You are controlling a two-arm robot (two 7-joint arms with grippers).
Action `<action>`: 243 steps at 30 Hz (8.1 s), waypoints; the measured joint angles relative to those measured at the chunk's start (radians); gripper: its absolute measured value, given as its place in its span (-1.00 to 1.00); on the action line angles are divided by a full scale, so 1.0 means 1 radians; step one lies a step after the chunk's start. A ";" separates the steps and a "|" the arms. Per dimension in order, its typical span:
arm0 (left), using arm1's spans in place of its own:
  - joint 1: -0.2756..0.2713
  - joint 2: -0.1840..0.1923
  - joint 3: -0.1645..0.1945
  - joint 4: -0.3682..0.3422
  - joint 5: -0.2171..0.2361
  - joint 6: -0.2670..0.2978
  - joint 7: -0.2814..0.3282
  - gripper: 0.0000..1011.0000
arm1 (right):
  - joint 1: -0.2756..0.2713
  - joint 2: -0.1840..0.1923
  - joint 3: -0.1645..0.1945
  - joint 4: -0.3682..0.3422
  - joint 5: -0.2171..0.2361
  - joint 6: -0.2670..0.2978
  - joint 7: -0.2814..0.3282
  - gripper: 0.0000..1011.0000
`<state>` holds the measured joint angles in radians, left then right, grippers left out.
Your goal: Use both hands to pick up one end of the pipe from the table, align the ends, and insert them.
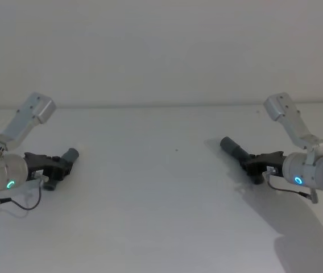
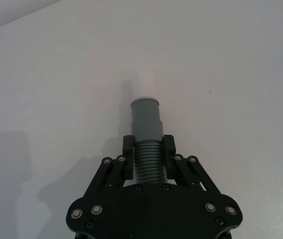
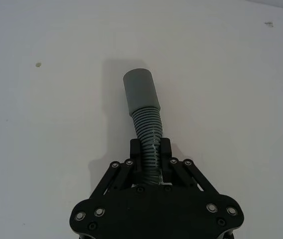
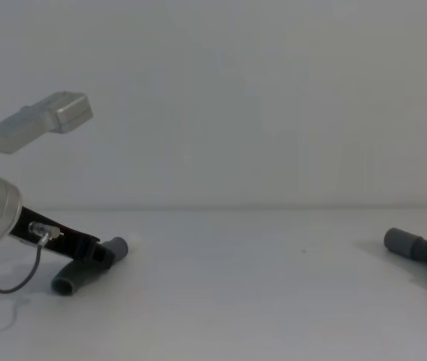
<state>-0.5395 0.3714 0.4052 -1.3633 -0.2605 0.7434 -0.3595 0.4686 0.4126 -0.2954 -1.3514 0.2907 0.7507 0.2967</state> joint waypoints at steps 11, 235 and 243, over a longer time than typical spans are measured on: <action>0.000 0.000 0.000 0.000 0.000 0.000 0.000 -0.38 | 0.000 0.000 0.000 0.000 0.000 0.000 0.000 -0.62; -0.253 0.217 0.314 0.034 0.126 -0.940 -0.578 -0.38 | 0.302 0.313 -0.370 -0.248 -0.239 -0.501 0.641 -0.62; -0.253 0.217 0.314 0.034 0.126 -0.940 -0.578 -0.38 | 0.313 0.302 -0.379 -0.238 -0.231 -0.508 0.643 -0.62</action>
<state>-0.7926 0.5880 0.7194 -1.3297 -0.1348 -0.1966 -0.9371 0.7815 0.7149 -0.6749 -1.5889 0.0594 0.2425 0.9400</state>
